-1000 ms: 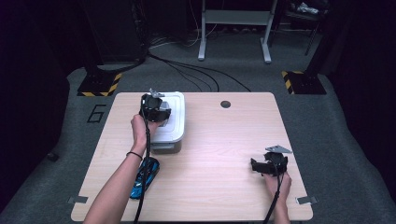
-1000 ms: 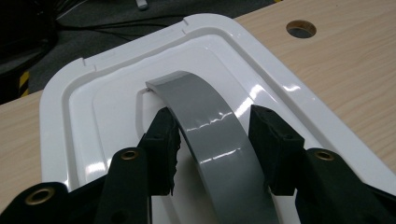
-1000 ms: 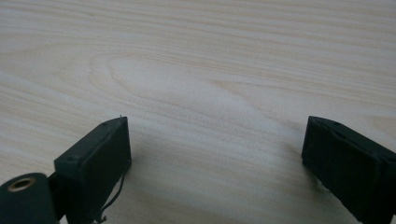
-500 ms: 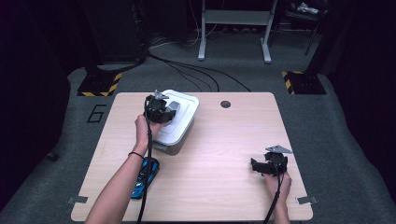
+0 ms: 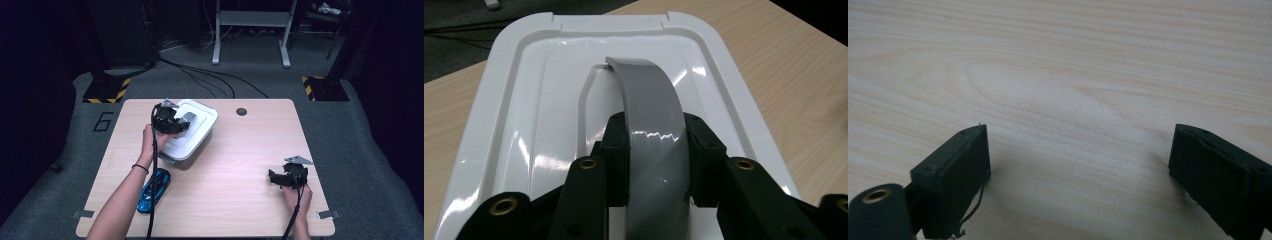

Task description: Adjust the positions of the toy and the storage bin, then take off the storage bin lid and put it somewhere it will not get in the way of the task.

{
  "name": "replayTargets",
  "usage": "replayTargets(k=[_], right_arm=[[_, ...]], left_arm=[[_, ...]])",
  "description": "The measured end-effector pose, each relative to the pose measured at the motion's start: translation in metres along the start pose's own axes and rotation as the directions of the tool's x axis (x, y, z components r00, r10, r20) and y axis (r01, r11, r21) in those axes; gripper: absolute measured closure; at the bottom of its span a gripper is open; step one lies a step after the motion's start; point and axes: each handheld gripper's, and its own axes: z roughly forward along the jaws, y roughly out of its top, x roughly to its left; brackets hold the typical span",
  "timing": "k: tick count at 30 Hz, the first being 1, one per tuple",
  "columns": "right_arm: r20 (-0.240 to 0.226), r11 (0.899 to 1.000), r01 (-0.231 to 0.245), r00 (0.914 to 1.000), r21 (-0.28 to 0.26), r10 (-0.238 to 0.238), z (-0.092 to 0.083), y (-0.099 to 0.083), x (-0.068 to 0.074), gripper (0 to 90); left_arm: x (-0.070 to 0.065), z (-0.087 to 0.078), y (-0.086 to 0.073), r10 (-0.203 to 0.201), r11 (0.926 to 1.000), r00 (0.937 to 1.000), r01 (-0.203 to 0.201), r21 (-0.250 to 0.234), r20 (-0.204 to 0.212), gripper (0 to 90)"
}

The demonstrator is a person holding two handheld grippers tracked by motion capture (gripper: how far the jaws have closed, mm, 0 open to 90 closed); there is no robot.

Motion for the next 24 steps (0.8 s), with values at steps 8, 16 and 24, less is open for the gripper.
replayTargets(k=[8, 16, 24], right_arm=[[0.002, 1.000, 0.008, 1.0000, -0.001, -0.008, 0.0003, 0.0001, 0.0000, 9.1], [0.002, 1.000, 0.009, 1.0000, -0.002, -0.009, 0.0003, 0.0001, 0.0001, 9.5], [0.001, 1.000, 0.009, 1.0000, 0.000, -0.009, 0.0002, 0.0000, 0.0005, 9.6]], left_arm=[[-0.0019, -0.0022, -0.0021, 0.010, 0.9999, 0.9992, -0.010, 0.006, 0.039, 67.7], [-0.0027, -0.0025, -0.0028, 0.011, 0.9999, 0.9990, -0.011, -0.002, 0.043, 67.6], [-0.0054, -0.0074, 0.0008, 0.013, 0.9995, 0.9992, -0.012, -0.028, 0.038, 67.6]])
